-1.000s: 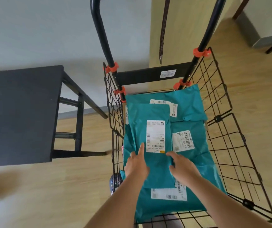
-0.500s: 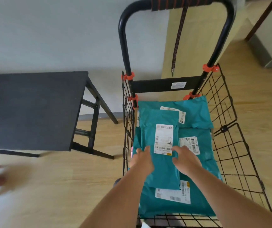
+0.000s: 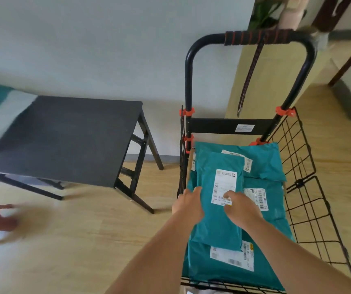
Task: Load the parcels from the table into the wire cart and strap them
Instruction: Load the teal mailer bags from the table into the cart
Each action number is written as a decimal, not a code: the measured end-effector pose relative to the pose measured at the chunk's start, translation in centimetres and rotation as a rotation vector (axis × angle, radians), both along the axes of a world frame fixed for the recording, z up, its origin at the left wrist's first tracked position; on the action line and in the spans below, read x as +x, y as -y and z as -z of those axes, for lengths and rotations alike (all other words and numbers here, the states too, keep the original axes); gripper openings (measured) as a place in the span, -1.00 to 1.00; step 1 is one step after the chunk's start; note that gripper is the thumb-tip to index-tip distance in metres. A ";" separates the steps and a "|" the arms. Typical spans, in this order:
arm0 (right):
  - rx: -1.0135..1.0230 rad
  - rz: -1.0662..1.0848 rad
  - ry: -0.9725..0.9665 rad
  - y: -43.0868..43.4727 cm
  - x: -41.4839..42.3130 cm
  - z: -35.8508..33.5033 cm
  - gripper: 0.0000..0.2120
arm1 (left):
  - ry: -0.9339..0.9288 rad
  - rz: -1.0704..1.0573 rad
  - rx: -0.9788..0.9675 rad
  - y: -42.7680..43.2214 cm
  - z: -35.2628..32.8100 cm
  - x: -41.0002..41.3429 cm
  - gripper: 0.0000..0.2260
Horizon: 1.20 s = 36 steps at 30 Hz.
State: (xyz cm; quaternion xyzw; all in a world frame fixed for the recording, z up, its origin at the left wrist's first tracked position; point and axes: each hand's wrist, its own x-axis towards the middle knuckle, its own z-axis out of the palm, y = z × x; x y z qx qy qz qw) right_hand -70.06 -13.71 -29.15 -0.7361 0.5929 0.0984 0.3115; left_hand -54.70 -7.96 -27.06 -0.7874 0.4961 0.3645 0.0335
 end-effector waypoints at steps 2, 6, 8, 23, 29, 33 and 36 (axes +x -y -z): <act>-0.029 -0.013 -0.017 -0.4 0.5 -0.5 -0.65 | -0.012 0.000 -0.022 -0.5 -0.5 0.5 -0.32; -0.038 0.005 -0.029 -2.4 2.4 -1.1 -0.63 | -0.018 0.032 -0.063 -2.2 -1.4 2.3 -0.40; -0.019 0.018 -0.023 -4.0 3.7 -1.2 -0.63 | -0.024 0.047 -0.073 -3.5 -1.7 3.7 -0.41; -0.227 -0.065 -0.001 -11.6 14.8 -4.2 -0.72 | -0.087 -0.156 -0.063 -15.2 -1.6 15.3 -0.42; -0.245 -0.222 -0.033 -16.6 21.8 -4.0 -0.73 | -0.108 -0.320 -0.050 -22.0 -1.3 21.0 -0.48; -0.206 -0.350 -0.038 -20.5 26.9 -3.4 -0.74 | -0.114 -0.433 -0.020 -27.8 -1.0 24.9 -0.49; -0.189 -0.455 -0.054 -24.2 30.4 -2.7 -0.74 | -0.079 -0.477 0.011 -32.7 -0.6 27.7 -0.45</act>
